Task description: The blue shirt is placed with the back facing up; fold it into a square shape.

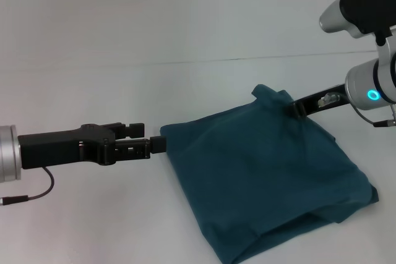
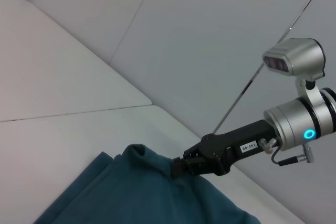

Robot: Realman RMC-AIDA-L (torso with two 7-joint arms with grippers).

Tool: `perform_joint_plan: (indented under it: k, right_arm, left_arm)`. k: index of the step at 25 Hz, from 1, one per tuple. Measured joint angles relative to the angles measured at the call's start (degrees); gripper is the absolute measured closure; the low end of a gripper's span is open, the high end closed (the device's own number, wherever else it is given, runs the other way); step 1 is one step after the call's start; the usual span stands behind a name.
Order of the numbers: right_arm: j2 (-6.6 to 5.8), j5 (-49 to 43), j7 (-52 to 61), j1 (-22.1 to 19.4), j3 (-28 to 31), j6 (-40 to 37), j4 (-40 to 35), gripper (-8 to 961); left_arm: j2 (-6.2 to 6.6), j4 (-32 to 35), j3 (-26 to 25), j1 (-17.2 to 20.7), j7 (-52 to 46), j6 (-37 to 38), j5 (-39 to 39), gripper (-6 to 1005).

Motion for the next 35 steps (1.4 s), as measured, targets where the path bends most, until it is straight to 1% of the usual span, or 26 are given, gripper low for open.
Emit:
perform_joint_plan:
  k: [10,18,26,34,35]
  right_arm:
    - [0.01,-0.1,0.09,0.16,0.12,1.01,2.27,900]
    - [0.13,-3.14,0.45,0.51,1.19,1.82,0.1,899]
    - [0.18,-3.66,1.96,1.08,1.15,1.8,-3.63,900]
    - [0.41,-6.09,4.15,1.96,0.74,1.93,-3.71,899]
    - [0.35,-6.49,5.05,2.06,0.77,2.7,-2.72,899]
  left_arm:
    - [0.0,-0.09,0.05,-0.07,0.0,-0.18,0.13,125]
    - [0.0,-0.09,-0.01,0.07,0.0,-0.02,0.09,125]
    - [-0.11,-0.09,-0.29,0.63,0.0,0.09,0.0,125]
    - [-0.23,-0.09,-0.32,0.82,0.14,0.1,-0.05,125]
    - [-0.28,-0.09,-0.32,0.97,0.18,0.14,-0.07,125]
